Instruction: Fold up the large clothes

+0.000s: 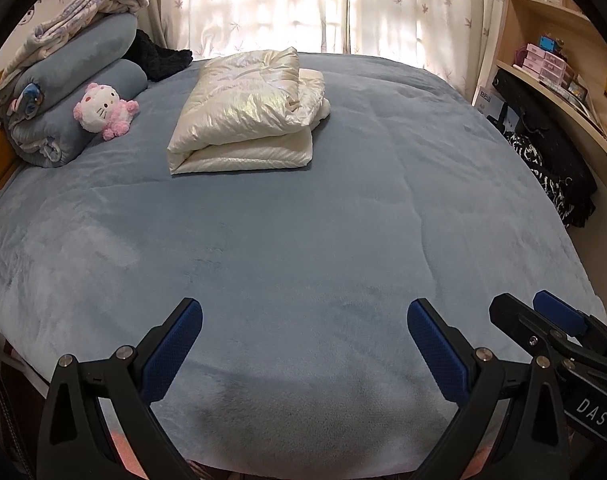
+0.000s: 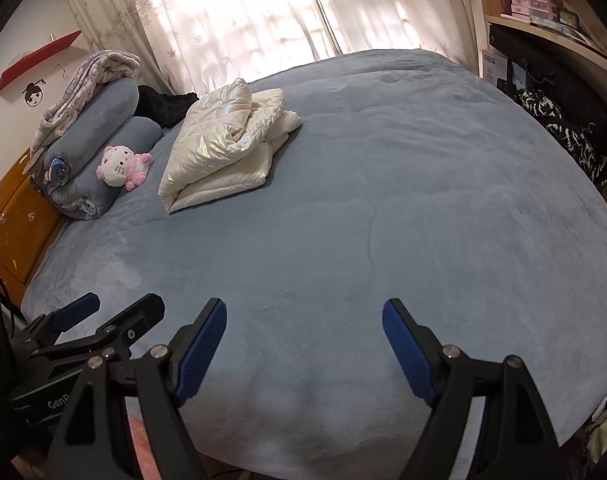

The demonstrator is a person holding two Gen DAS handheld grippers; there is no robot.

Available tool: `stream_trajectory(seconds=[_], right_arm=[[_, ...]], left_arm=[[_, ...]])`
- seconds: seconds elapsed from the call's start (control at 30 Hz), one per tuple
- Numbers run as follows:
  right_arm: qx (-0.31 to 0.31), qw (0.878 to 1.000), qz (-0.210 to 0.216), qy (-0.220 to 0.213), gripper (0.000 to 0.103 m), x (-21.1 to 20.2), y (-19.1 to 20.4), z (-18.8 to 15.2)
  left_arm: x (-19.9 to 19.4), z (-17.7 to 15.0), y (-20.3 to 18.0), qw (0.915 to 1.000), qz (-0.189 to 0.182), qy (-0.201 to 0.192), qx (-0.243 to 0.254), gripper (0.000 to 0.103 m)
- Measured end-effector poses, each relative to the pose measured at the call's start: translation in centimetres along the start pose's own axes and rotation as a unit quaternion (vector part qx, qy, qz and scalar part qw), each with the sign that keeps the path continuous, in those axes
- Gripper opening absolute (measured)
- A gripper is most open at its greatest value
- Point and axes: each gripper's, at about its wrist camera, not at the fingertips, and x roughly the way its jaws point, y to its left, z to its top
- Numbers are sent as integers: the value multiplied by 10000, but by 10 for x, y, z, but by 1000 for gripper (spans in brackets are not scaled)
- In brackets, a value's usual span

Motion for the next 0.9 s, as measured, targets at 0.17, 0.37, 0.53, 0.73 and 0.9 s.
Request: stream_trajectory(seconds=[0.17,0.37,0.53,0.73,0.9], right_arm=[[-2,10000,-3,2,81,0,0,0],[11,10000,-2,16,81,0,1,0],[18,10000,-10,28,81,-1,4,-1],[16,10000,-25,42,81,0,8,-3],[34,10000,-40,64,81,3,7,-5]], left_arm=[[-1,0,0,10000,22,-13,-7,101],[-2,-1,0,10000,29,-5,-19,101],[-3,-1,0,10000,30,-2,-21,101],[-3,-3,-1,10000,50,-4,-25,101],[-3,-5,0,10000,66,8,-30,101]])
